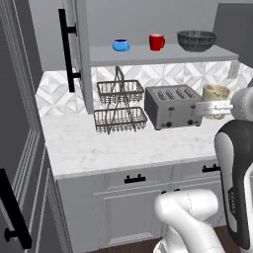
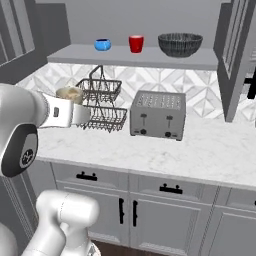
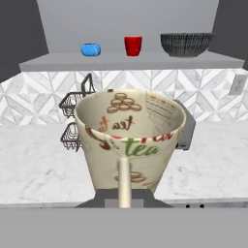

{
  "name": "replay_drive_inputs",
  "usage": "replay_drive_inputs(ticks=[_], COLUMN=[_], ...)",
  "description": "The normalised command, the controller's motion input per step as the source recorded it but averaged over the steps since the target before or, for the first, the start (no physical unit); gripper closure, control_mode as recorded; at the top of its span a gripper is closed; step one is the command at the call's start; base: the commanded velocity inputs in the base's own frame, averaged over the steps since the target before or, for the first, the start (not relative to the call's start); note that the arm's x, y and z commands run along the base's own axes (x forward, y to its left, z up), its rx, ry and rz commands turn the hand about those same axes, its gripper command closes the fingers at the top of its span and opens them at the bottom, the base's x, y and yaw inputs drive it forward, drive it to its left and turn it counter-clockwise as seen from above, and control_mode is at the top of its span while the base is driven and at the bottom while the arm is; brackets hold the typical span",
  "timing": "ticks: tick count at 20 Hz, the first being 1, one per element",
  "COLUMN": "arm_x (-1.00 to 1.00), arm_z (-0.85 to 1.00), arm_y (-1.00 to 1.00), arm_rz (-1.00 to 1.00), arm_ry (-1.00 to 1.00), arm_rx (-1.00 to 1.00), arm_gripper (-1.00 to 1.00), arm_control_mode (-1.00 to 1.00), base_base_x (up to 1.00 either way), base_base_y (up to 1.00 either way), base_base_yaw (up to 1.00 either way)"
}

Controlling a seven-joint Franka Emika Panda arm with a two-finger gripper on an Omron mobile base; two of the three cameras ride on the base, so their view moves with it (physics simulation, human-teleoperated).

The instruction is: Gather all objects into one cabinet and sort the glasses and bowls to opposite sides.

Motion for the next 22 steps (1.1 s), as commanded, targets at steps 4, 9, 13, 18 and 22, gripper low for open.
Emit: replay_drive_inputs(ticks=[4, 9, 13, 18, 22], arm_x=[0.0, 0.0, 0.0, 0.0, 0.0], arm_z=[0.0, 0.0, 0.0, 0.0, 0.0], arm_y=[0.0, 0.0, 0.0, 0.0, 0.0], arm_rz=[0.0, 0.0, 0.0, 0.0, 0.0], arm_ry=[0.0, 0.0, 0.0, 0.0, 0.0], arm_rx=[0.0, 0.0, 0.0, 0.0, 0.0], arm_gripper=[1.0, 1.0, 1.0, 1.0, 1.0], arm_control_mode=[1.0, 1.0, 1.0, 1.0, 1.0], base_base_x=[0.55, 0.59, 0.5, 0.49, 0.36], base_base_y=[0.05, 0.02, 0.07, 0.01, 0.0], base_base_yaw=[-0.16, -0.12, -0.05, 0.0, 0.13])
